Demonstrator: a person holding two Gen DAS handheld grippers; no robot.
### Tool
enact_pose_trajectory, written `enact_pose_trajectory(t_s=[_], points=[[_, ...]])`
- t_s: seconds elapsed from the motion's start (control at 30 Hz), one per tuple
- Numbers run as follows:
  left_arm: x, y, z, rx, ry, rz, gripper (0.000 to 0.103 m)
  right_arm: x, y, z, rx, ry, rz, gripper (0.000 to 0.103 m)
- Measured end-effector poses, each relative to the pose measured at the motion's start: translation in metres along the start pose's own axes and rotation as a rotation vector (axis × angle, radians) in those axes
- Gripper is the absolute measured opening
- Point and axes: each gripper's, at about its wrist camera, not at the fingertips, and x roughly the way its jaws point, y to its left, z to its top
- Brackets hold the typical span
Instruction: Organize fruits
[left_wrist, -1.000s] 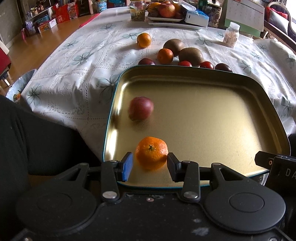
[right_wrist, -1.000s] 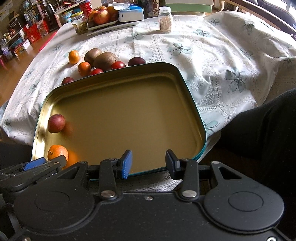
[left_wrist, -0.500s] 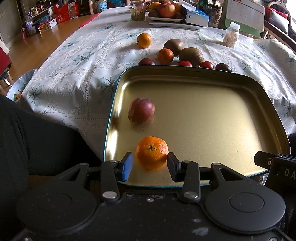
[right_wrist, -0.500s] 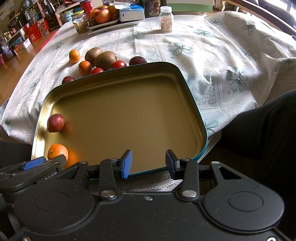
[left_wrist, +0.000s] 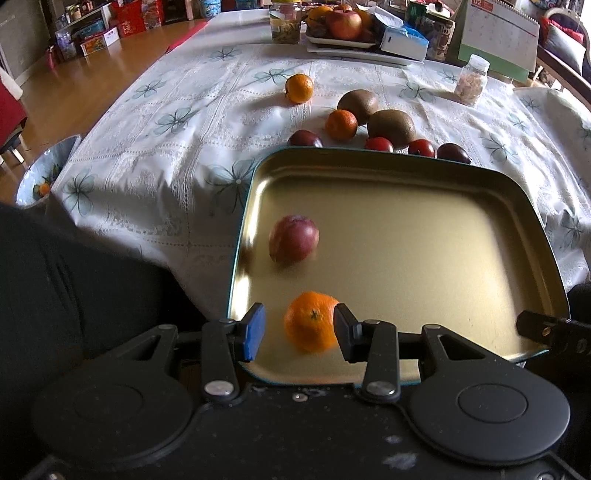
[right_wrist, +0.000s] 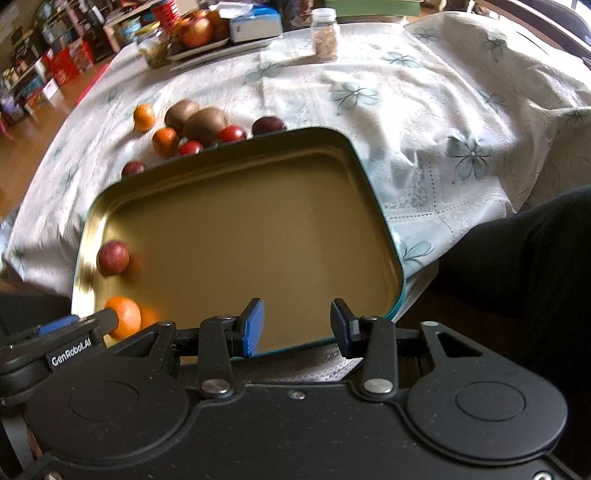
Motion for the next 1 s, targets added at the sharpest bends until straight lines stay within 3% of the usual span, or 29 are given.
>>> enact_pose_trajectory(t_s=[0.2, 0.57, 0.73, 1.0], points=[[0.004, 0.008, 0.037, 0.006, 0.011, -0.021, 0.042, -0.003, -0.003, 0.032, -0.042, -0.027, 0.005, 0.049], [0.019, 0.012, 0.126, 0.036, -0.059, 0.010, 0.042, 0.029, 0.004, 0.107, -0.069, -0.001, -0.041, 0.050], [0.042, 0.014, 0.156, 0.033, -0.029, -0.006, 0.042, 0.053, 0.003, 0.135, -0.059, 0.039, -0.042, 0.050], [0.090, 0.014, 0.181, 0.033, 0.058, -0.037, 0.042, 0.082, 0.001, 0.176, 0.018, 0.111, 0.036, 0.050]])
